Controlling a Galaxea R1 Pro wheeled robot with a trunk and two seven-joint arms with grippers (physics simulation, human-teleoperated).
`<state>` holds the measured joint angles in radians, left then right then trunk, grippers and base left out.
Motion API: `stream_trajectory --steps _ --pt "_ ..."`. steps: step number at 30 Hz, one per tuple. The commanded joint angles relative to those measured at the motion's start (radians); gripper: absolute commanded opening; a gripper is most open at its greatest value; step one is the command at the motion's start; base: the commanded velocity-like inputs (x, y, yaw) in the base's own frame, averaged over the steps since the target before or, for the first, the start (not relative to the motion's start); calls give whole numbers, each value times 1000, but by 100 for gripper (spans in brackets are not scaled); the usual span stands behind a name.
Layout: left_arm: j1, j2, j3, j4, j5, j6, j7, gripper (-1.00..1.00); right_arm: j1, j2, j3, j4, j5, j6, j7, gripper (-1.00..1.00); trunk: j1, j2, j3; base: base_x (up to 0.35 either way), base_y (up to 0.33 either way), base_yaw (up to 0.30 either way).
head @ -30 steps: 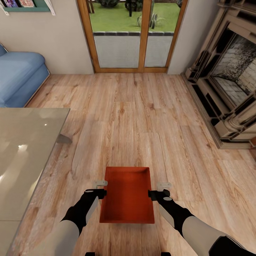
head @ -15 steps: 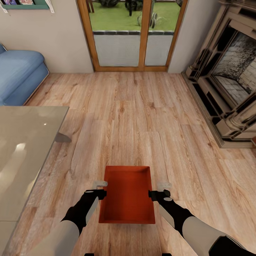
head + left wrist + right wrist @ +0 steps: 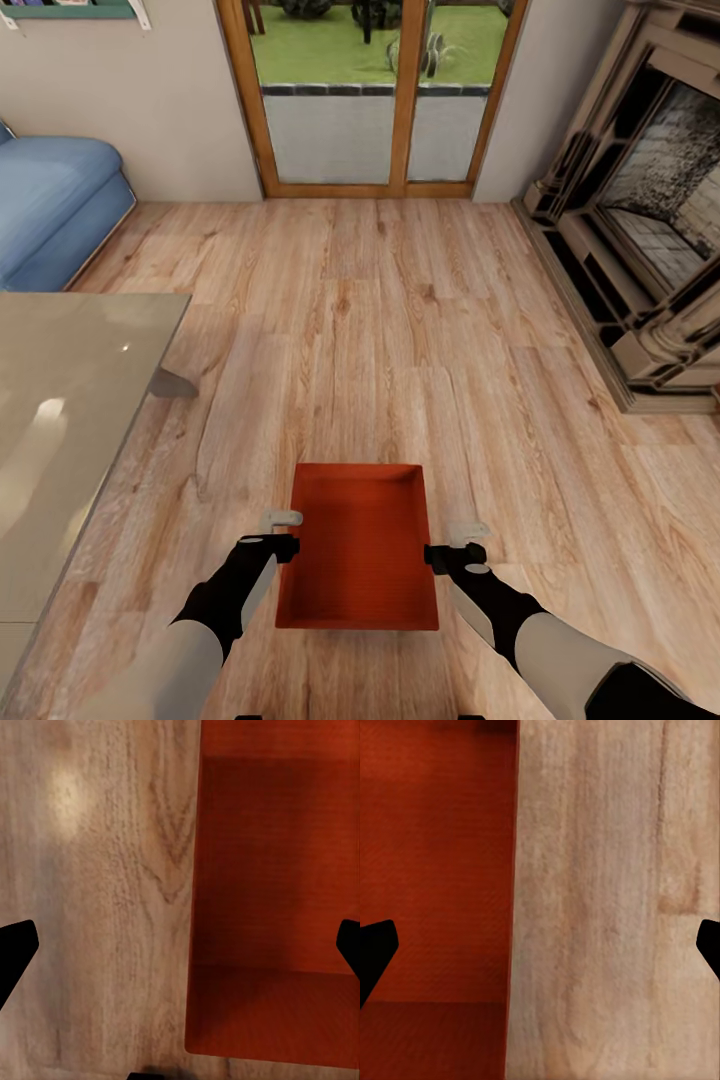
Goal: Move the two storage containers from the living room to the garage. In the garage, place one container on the floor and stack the other container on top of it (either order is fine).
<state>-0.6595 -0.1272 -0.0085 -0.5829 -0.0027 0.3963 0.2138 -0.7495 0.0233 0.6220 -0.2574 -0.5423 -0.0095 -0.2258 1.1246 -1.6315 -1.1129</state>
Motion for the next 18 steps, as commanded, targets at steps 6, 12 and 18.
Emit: stream_trajectory --steps 6,12,18 --pt "0 0 -2 2 1 5 4 100 -1 2 8 0 -9 -2 -6 100 23 -43 -19 0 0 0" --pt "0 0 -1 6 3 4 4 100 -1 12 10 0 -8 -3 -6 100 46 -85 -38 0 0 0" --pt "0 0 -1 6 4 4 4 100 -1 16 10 0 -8 -4 -6 100 69 -127 -57 0 0 0"
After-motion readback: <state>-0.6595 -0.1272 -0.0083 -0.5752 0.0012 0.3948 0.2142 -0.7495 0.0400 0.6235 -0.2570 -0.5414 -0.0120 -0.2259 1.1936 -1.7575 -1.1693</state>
